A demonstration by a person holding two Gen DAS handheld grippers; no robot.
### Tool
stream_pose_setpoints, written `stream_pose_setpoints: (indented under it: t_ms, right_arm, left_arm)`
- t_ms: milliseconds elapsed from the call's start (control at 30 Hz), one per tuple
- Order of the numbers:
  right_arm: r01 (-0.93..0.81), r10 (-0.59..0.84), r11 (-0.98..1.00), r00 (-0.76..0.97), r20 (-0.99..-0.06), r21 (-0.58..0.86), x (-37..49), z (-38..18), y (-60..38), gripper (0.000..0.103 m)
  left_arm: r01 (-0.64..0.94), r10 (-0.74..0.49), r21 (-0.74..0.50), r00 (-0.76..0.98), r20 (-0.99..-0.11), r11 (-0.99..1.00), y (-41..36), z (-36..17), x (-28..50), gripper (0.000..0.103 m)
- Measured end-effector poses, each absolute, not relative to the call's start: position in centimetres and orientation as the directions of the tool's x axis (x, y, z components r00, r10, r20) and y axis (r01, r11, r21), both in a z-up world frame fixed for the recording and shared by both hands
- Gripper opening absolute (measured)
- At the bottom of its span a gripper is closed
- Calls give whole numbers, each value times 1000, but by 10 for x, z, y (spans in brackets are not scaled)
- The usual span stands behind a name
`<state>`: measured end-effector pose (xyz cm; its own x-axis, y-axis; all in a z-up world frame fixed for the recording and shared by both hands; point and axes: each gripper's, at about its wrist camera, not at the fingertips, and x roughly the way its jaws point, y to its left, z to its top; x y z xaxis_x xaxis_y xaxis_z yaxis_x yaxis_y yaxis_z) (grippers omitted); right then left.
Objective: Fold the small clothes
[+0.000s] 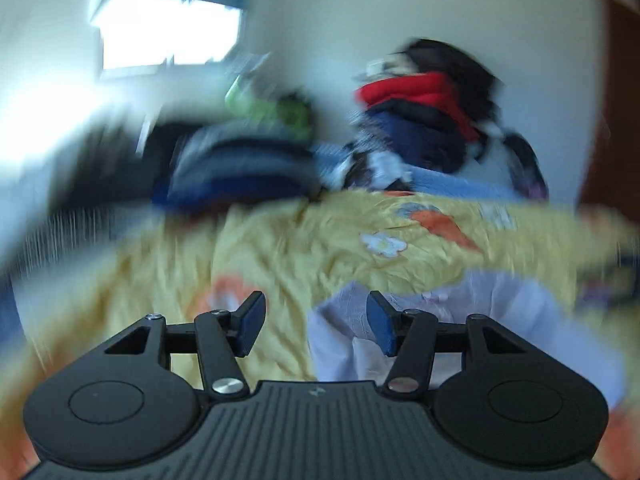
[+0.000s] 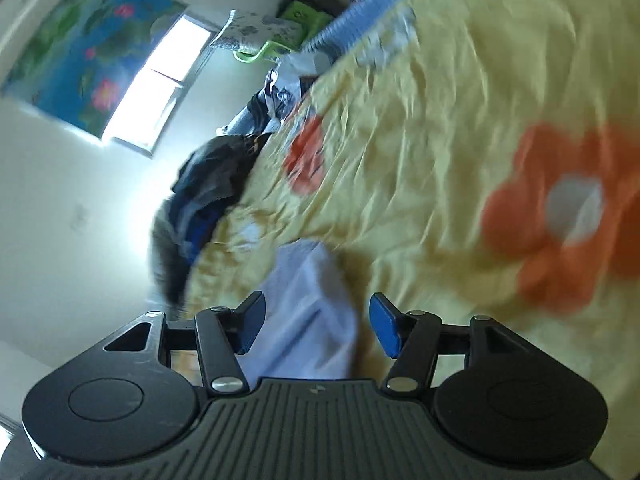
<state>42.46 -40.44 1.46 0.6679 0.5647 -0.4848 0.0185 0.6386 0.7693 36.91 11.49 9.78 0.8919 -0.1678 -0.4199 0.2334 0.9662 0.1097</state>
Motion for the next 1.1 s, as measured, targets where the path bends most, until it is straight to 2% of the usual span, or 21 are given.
stream_pose_setpoints:
  t_ms: [67, 100, 133, 167, 300, 500, 567, 600, 667, 700, 767, 967, 1000, 1033, 1067, 1100]
  right_arm:
    - [-30, 538, 715, 662, -522, 699, 426, 19, -404, 58]
    - [-59, 532, 743, 657, -535, 667, 427, 21, -403, 58]
    - [-84, 526, 765, 653, -544, 638, 428, 22, -401, 58]
    - [-107, 520, 785, 649, -556, 610, 429, 23, -398, 58]
    - [-159, 476, 852, 632, -612, 499, 437, 25, -382, 58]
    - [-209, 487, 861, 598, -636, 463, 431, 24, -371, 58]
    - [-197, 495, 852, 601, -628, 485, 433, 22, -374, 58]
    - [-186, 500, 846, 603, -622, 499, 433, 21, -377, 58]
    - [-175, 500, 842, 608, -616, 511, 439, 19, -380, 58]
    - [-174, 506, 837, 609, -611, 519, 442, 19, -382, 58]
    - [-174, 525, 820, 608, -595, 546, 448, 19, -383, 58]
    - [-151, 589, 755, 584, -559, 638, 482, 14, -379, 57]
    - [-142, 595, 747, 576, -560, 649, 488, 12, -378, 54]
    - [-138, 603, 741, 569, -559, 658, 492, 10, -376, 28]
    - [-143, 614, 735, 556, -560, 663, 495, 10, -375, 11]
    - [-150, 619, 732, 554, -557, 664, 495, 12, -373, 11]
  left_arm:
    - [346, -200, 381, 906, -374, 857, 82, 86, 347, 56]
    - [389, -218, 468, 900, -378, 794, 70, 79, 341, 57]
    - [424, -230, 518, 888, -399, 743, 61, 71, 338, 63]
    - [451, -228, 555, 876, -425, 699, 53, 63, 339, 64]
    - [475, -176, 597, 854, -489, 647, 43, 49, 351, 64]
    - [483, -92, 701, 851, -517, 524, 34, 28, 372, 64]
    - [510, -125, 689, 840, -528, 515, 32, 26, 379, 62]
    - [517, -145, 691, 840, -522, 505, 31, 25, 380, 58]
    - [532, -172, 701, 837, -519, 474, 27, 22, 384, 32]
    - [540, -172, 704, 833, -526, 462, 24, 21, 386, 28]
    - [558, -172, 691, 819, -547, 459, 22, 20, 392, 8]
    - [553, -151, 616, 800, -581, 560, 31, 30, 416, 7]
    - [551, -152, 608, 799, -582, 571, 32, 32, 420, 7]
    - [546, -151, 606, 802, -578, 578, 33, 34, 421, 7]
    - [546, -153, 605, 802, -577, 580, 34, 35, 421, 7]
    - [547, -154, 603, 801, -578, 581, 34, 36, 423, 7]
